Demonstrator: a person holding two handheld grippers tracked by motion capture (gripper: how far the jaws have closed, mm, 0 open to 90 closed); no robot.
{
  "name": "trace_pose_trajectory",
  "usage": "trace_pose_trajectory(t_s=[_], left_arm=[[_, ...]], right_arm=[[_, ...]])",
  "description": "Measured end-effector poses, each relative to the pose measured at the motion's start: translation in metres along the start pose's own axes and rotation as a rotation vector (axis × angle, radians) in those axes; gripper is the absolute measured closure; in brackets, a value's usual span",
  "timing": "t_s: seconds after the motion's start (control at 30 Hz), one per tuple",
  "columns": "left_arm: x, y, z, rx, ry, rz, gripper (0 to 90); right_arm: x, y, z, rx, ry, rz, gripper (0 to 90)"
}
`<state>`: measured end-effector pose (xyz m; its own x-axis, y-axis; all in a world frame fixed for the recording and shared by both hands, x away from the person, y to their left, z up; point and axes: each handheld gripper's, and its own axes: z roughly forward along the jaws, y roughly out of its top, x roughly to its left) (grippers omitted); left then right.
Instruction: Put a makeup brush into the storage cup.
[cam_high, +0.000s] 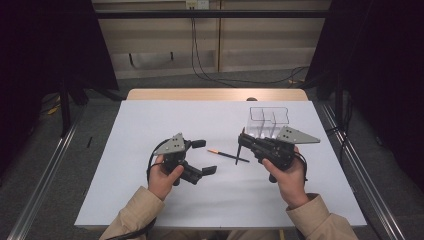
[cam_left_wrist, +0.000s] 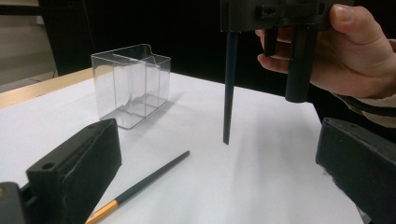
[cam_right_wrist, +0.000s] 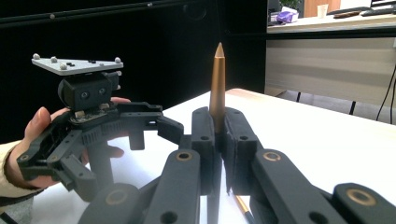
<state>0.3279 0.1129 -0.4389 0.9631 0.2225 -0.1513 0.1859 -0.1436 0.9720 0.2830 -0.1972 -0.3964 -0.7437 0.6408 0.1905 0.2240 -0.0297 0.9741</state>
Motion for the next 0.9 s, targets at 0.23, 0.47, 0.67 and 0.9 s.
trace_pose_trajectory(t_s=[0.23,0.47,0.67,0.9], left_arm=[[0.003,0.003,-0.013,0.0,0.024,0.01,0.0],[0.006,0.001,-0.025,0.001,0.04,0.007,0.2],[0.008,0.0,-0.037,-0.003,0.056,0.006,0.2],[0.011,-0.001,-0.053,0.001,0.078,0.011,0.1]], right_arm=[[-0.001,0.0,-0.001,-0.003,0.0,0.001,84.8],[-0.002,0.0,-0.003,-0.007,-0.003,-0.003,84.8],[-0.003,0.0,-0.005,-0.005,-0.009,-0.002,84.8],[-0.004,0.0,-0.006,-0.006,-0.01,-0.002,84.8]])
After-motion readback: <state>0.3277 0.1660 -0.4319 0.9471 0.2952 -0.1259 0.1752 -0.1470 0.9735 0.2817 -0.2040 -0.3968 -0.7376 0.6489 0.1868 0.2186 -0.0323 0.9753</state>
